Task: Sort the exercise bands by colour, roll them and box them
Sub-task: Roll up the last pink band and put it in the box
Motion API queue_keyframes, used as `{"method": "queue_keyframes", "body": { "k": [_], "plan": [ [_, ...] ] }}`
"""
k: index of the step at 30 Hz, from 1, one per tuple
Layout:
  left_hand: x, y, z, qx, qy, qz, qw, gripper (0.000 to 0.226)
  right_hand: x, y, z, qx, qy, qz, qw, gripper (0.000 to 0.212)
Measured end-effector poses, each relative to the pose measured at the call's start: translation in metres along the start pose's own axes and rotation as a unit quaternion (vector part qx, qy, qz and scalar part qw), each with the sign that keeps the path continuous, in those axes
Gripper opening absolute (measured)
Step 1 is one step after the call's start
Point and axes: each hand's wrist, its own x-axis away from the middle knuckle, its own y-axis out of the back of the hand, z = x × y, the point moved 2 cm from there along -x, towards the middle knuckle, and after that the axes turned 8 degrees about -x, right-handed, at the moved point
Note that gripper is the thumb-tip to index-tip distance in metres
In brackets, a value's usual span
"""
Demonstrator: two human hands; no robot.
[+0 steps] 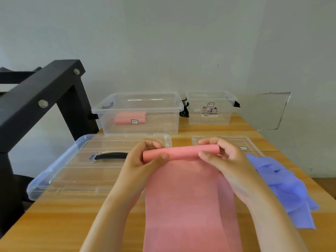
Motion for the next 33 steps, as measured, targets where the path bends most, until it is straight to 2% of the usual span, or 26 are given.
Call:
{"method": "queue_keyframes", "body": {
  "k": [3, 7, 11, 13, 16, 20, 24, 29, 33],
  "plan": [
    [0.0, 0.002, 0.002, 0.015, -0.001, 0.009, 1.0, 0.018, -0.001, 0.001, -0.004, 0.038, -0.013, -0.019, 0.999, 0.013],
    [0.001, 0.0, 0.005, -0.031, 0.057, 0.014, 0.998, 0.025, 0.0, -0.001, 0.003, 0.057, 0.026, -0.023, 0.998, 0.022],
    [0.001, 0.0, 0.0, -0.015, 0.007, -0.002, 1.0, 0.016, -0.001, 0.001, -0.004, 0.032, -0.008, -0.031, 0.999, 0.022],
    [0.001, 0.001, -0.001, 0.013, 0.004, -0.017, 1.0, 0.019, -0.002, 0.002, -0.009, 0.008, -0.051, -0.033, 0.998, 0.033],
    [0.001, 0.001, 0.0, 0.012, 0.01, -0.036, 0.999, 0.018, -0.004, -0.003, -0.013, -0.004, -0.081, -0.007, 0.997, 0.067],
    [0.002, 0.0, -0.001, -0.01, 0.008, -0.03, 0.999, 0.025, -0.002, -0.013, -0.013, 0.026, -0.084, 0.013, 0.996, 0.078],
    [0.002, 0.002, -0.002, 0.02, 0.016, -0.022, 0.999, 0.019, -0.001, -0.014, -0.008, 0.01, -0.057, 0.0, 0.998, 0.071],
    [0.002, 0.002, -0.003, 0.059, 0.028, 0.021, 0.998, 0.015, 0.001, -0.006, 0.005, -0.01, 0.015, -0.019, 1.0, 0.03],
    [0.002, 0.003, -0.004, 0.076, 0.033, 0.018, 0.996, 0.019, 0.003, -0.002, 0.008, -0.006, 0.028, 0.008, 1.0, 0.021]
  ]
}}
